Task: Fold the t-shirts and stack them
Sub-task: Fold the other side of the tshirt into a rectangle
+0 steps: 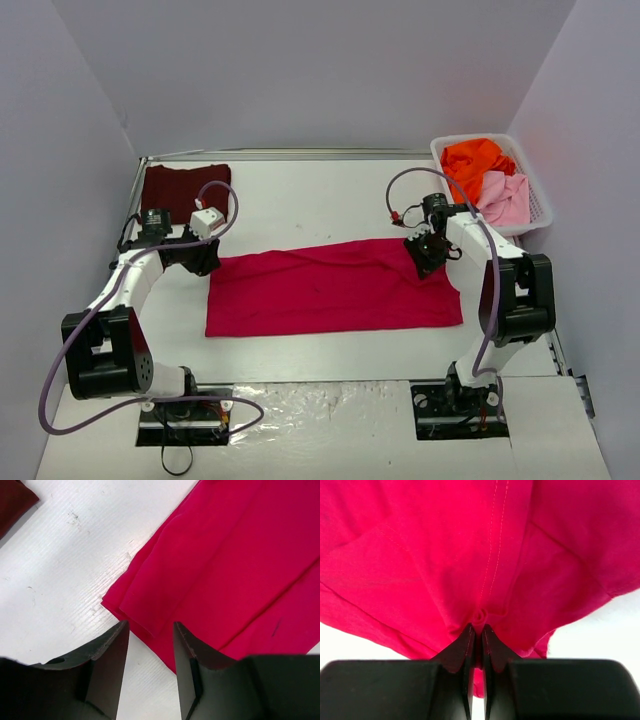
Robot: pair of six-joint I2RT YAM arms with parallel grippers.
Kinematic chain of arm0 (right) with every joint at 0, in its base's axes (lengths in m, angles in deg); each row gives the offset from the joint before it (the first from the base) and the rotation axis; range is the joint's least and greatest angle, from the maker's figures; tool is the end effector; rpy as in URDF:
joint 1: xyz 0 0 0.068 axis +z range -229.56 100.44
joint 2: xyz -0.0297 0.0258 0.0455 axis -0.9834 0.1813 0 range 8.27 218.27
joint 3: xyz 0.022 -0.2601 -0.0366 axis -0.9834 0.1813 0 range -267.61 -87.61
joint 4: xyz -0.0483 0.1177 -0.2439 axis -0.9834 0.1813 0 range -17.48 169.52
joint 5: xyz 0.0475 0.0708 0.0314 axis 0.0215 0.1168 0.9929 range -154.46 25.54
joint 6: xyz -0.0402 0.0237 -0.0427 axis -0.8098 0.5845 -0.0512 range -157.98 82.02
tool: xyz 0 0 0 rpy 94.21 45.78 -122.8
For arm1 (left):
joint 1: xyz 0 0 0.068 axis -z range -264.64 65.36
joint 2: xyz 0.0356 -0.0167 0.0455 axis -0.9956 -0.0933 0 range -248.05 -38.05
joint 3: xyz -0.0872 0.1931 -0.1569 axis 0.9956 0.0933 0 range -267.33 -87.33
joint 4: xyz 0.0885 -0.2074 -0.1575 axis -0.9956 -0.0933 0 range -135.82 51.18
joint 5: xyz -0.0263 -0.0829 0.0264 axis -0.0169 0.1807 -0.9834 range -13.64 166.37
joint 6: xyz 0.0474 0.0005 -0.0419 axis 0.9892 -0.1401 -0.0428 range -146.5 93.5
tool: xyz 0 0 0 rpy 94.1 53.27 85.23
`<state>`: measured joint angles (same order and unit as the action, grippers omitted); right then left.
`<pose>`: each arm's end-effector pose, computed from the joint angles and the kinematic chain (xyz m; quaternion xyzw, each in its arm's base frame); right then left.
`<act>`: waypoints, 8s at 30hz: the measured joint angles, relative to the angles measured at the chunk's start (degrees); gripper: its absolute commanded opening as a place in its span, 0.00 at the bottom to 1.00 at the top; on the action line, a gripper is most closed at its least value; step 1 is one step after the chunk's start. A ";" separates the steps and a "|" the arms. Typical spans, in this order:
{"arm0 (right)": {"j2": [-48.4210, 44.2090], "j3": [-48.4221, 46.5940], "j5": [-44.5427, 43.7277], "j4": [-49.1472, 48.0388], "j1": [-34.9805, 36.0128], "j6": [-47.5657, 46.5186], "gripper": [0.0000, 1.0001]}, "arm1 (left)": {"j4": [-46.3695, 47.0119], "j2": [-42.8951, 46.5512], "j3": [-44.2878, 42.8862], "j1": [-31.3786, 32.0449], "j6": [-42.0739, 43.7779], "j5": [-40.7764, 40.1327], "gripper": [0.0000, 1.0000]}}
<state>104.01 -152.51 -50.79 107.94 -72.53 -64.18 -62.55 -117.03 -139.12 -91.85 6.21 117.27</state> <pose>0.3437 0.0540 0.1743 -0.3012 0.9241 0.0809 0.2208 0.3009 0.0059 0.2122 0.3089 0.8354 -0.2025 0.4069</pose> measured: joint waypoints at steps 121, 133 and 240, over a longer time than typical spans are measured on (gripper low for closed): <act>6.01 -9.55 14.14 17.14 15.58 -13.42 0.29 | -3.87 15.63 4.72 -1.55 -4.66 -3.50 0.41; 4.31 -10.88 13.05 15.47 13.84 -11.65 0.25 | -3.89 18.60 5.05 -1.68 -4.66 -3.15 0.42; 25.51 -22.84 12.72 5.20 17.42 -11.54 0.00 | 1.64 -27.39 -17.03 -1.29 -6.80 12.59 0.60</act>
<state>129.52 -175.35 -38.07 113.14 -55.11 -75.72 -60.91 -144.42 -156.15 -93.14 -0.59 129.86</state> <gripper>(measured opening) 0.001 0.603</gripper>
